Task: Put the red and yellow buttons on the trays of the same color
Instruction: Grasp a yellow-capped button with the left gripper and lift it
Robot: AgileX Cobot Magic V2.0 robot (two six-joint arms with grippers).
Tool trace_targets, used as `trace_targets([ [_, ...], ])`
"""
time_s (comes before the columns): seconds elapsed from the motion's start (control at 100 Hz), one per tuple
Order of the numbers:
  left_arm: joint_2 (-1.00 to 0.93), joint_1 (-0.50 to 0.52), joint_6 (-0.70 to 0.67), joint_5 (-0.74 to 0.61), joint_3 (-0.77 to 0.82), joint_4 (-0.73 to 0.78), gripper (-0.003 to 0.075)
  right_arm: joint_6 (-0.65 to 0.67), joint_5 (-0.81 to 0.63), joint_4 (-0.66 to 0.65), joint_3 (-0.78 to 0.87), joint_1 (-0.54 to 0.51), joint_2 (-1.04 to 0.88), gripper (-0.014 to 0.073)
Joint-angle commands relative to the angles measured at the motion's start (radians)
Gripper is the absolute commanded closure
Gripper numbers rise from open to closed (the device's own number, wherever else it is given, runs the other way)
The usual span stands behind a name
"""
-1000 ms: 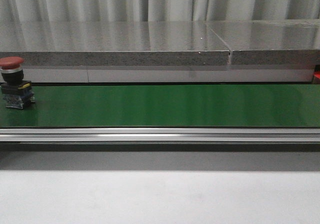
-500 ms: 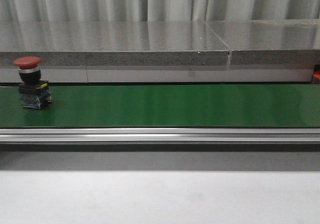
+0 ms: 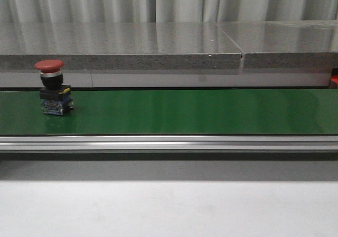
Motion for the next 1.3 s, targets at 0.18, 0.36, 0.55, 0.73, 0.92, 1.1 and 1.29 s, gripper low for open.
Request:
trace_targets([
  [0.18,-0.016,0.003,-0.011,-0.091,-0.027,0.014,0.0092,-0.008,-0.062,0.017,-0.026,-0.001,-0.005,0.0662],
  [0.36,-0.016,0.003,-0.011,-0.110,-0.027,0.014,0.0115,-0.008,-0.062,0.017,-0.026,-0.001,-0.005,0.0662],
  [0.55,-0.016,0.003,-0.011,-0.114,-0.027,0.014,0.0260,-0.008,-0.062,0.017,-0.026,-0.001,-0.005,0.0662],
  [0.73,-0.016,0.003,-0.011,-0.114,-0.027,0.014,0.0423,-0.008,-0.062,0.017,-0.026,-0.001,-0.005,0.0662],
  [0.92,-0.025,0.003,-0.011,-0.114,-0.027,0.014,0.0592,-0.008,-0.062,0.017,-0.026,-0.001,-0.005,0.0662],
  [1.1,-0.097,0.003,-0.011,-0.103,-0.027,0.014,0.0666,-0.008,-0.062,0.017,-0.026,-0.001,-0.005,0.0662],
  [1.29,-0.226,0.003,-0.011,-0.067,-0.027,-0.002,0.0671,-0.008,-0.062,0.017,-0.026,-0.001,-0.005,0.0662],
])
